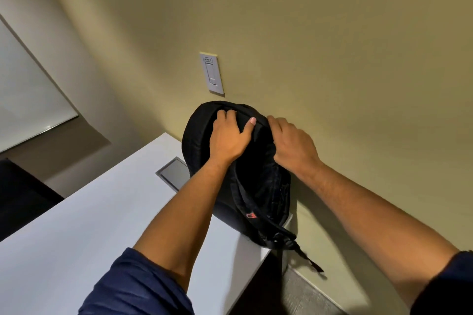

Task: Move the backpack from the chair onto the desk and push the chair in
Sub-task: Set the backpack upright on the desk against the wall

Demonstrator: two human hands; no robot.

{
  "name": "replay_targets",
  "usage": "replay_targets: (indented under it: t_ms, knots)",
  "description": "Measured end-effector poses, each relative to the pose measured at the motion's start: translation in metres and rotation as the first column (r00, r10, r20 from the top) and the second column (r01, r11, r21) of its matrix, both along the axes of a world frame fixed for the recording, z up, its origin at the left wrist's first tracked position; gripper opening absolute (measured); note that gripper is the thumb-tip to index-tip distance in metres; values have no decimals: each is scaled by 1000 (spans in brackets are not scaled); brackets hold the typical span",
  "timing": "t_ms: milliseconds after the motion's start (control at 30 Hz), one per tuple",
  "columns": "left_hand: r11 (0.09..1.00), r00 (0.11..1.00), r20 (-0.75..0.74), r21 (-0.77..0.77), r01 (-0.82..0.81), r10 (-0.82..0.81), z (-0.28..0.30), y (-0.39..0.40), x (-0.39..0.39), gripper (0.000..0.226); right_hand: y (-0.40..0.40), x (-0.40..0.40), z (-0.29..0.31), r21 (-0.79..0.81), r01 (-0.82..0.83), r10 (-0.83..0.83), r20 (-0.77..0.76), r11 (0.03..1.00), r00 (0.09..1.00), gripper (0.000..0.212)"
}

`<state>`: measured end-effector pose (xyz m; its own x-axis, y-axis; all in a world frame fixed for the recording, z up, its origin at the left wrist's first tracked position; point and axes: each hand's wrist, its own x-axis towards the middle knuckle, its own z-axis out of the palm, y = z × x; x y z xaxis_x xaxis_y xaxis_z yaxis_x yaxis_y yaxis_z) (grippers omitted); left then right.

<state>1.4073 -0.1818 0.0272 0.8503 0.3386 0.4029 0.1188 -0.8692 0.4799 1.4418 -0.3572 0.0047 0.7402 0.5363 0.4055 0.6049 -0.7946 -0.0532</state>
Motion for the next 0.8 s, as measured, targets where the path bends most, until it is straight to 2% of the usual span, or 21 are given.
replay_targets:
  t_ms: [67,133,233,300,467,600,700,800]
  knots:
    - [997,987,159,73,2,-13,-16,8,-8,61,-1,0,-10,-88,-124,137,167,988,976,113]
    - [999,972,232,44,11,-21,-28,14,-9,65,1,3,-18,-142,-238,262,189,961,946,122]
    - [990,985,123,-62,127,-119,-41,15,1,80,1,12,-24,-140,-242,267,210,960,940,114]
    - [985,986,72,-81,155,-149,-46,11,9,81,2,15,-27,-135,-217,241,198,967,950,112]
    - [995,997,1,-68,78,-78,-53,0,16,82,3,18,-37,-105,-213,232,211,971,950,102]
    - [993,996,-21,-80,87,-89,-51,-3,9,79,1,16,-36,-100,-226,242,204,969,948,95]
    - [994,994,-47,-50,94,-96,-46,5,-7,81,0,7,-29,-74,-216,228,235,974,945,80]
    - [991,991,-56,55,121,-118,-42,16,-37,81,9,-8,-17,50,-174,157,240,983,958,64]
